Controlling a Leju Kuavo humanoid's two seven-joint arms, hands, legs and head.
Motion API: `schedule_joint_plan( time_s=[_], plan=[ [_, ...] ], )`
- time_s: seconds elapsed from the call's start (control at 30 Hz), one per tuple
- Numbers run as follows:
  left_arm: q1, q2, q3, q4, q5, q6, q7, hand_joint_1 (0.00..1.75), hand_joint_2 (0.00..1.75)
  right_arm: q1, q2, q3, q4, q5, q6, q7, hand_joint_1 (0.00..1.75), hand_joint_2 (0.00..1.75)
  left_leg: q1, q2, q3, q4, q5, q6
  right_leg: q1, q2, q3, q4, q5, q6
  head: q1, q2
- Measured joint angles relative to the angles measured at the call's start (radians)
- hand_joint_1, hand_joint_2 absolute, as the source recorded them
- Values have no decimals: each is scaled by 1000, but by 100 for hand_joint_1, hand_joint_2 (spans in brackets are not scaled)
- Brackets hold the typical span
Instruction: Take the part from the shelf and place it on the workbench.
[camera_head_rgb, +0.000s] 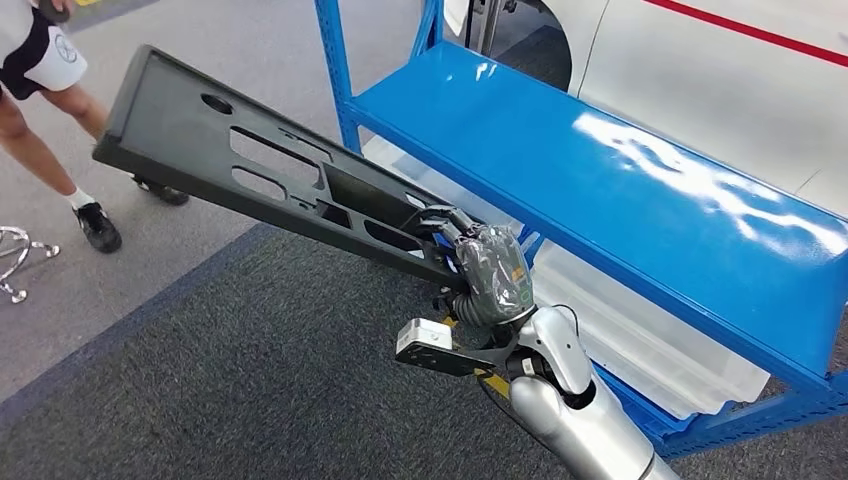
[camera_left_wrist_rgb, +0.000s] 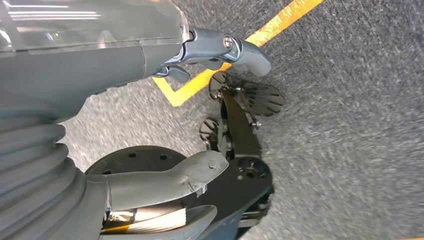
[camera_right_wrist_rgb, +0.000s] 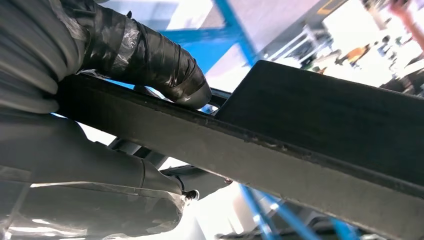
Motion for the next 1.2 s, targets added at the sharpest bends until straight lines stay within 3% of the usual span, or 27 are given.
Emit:
schedule_joint_plan(
  time_s=[0.07,0.13,0.2,0.23,0.27,0.3,0.33,0.37,0.43,0.5,0.57,0.6,0.63,0.7,0.77,0.8,0.83,0.9,0.97,1.0,1.07,1.1,1.13,1.2],
  plan=[
    [5,10,1,1,5,-18,-4,0,175,0,12,19,-7,8,15,8,175,175,1,-22,-5,-3,6,17,-1,-7,1,1,-2,11,1,0],
    [4,21,2,3,6,-30,-4,0,175,-1,30,40,-10,23,25,23,175,175,4,-40,-9,-6,14,30,-5,33,-14,39,-36,18,1,0],
    [-1,29,2,4,5,-33,-3,0,175,0,38,54,-13,33,28,36,175,175,2,-61,-13,-7,19,40,-5,86,-61,151,-104,15,1,0],
    [-2,32,2,4,4,-34,-3,0,175,1,39,58,-14,35,27,42,175,175,0,-72,-16,-7,21,44,-4,97,-91,218,-134,12,1,0],
    [-2,35,2,5,3,-34,-3,0,175,4,38,60,-15,37,27,47,175,175,-3,-86,-18,-6,22,46,-2,101,-113,265,-147,8,1,0],
    [-2,37,2,5,1,-33,-3,0,175,7,37,62,-15,38,27,51,175,175,-5,-101,-19,-6,23,47,0,103,-120,279,-140,4,1,0],
    [-1,37,2,5,0,-33,-3,0,175,10,36,62,-16,39,27,54,175,175,-8,-116,-19,-5,24,48,2,107,-110,257,-115,-2,1,0],
    [0,38,2,5,-2,-33,-4,0,175,12,35,63,-19,41,27,56,175,175,-11,-131,-19,-4,25,48,4,118,-85,200,-76,-11,1,0],
    [-1,37,1,5,-5,-32,-4,0,175,14,33,64,-26,47,27,58,175,175,-14,-156,-22,1,25,46,6,164,-29,78,-21,-28,0,0],
    [-4,36,1,5,-10,-31,-3,0,175,17,31,66,-33,51,26,59,175,175,-9,-178,-31,3,29,37,9,188,-5,22,-11,-33,1,0],
    [-3,37,-1,5,-14,-31,-3,0,175,19,30,67,-38,53,26,60,175,175,-2,-198,-39,2,33,24,11,169,0,8,-9,-32,1,0],
    [-1,37,-2,5,-15,-31,-4,0,175,20,30,67,-40,55,26,60,175,175,-3,-188,-42,7,30,18,8,157,4,1,-6,-33,1,0],
    [-1,38,-2,5,-16,-31,-5,0,175,20,30,68,-42,56,26,61,175,175,-5,-163,-51,25,18,12,5,143,9,-7,-3,-37,0,0],
    [-4,38,-3,5,-16,-30,-7,0,175,20,31,68,-48,59,26,61,175,175,-5,-95,-94,119,-35,0,5,114,15,-16,0,-42,-3,0],
    [-8,38,-3,5,-14,-28,-8,0,175,22,31,69,-51,61,27,61,175,175,2,-68,-150,237,-84,-13,6,84,14,-14,-2,-44,-4,0],
    [-8,38,-3,5,-12,-27,-8,0,175,23,31,69,-51,62,27,61,175,175,6,-64,-163,264,-87,-18,6,69,14,-12,-3,-42,-4,0],
    [-8,38,-3,5,-11,-26,-8,0,175,23,31,69,-51,63,28,61,175,175,9,-60,-154,249,-71,-21,6,54,13,-11,-6,-41,-4,0],
    [-7,38,-3,5,-9,-24,-9,0,175,23,33,70,-51,64,28,61,175,175,11,-33,-88,129,-14,-22,6,28,16,-8,-11,-35,-4,0],
    [-9,38,-3,5,-8,-23,-10,0,175,21,36,70,-51,65,28,61,175,175,5,5,-32,22,19,-10,12,6,19,-6,-16,-26,-4,0],
    [-9,38,-3,5,-7,-23,-10,0,175,21,36,70,-51,65,28,61,175,175,1,14,-23,1,22,-1,15,-4,20,-6,-17,-21,-3,0],
    [-7,37,-3,5,-5,-23,-10,0,175,20,38,70,-51,65,28,61,175,175,-3,-5,-28,-3,25,15,16,-25,23,-8,-19,-11,-2,0],
    [-5,37,-3,5,-4,-23,-9,0,175,19,39,70,-51,65,28,60,175,175,-2,-17,-28,-7,29,21,14,-22,23,-5,-24,-5,-2,0],
    [-4,36,-2,5,-2,-22,-7,0,175,18,41,70,-51,65,28,60,175,175,0,-29,-28,-11,32,28,12,-3,19,9,-36,0,-2,0],
    [-4,34,-2,5,3,-20,0,0,175,16,42,71,-49,65,28,56,175,175,3,-50,-27,-17,39,39,8,61,-19,97,-92,5,-2,0]
  ],
)
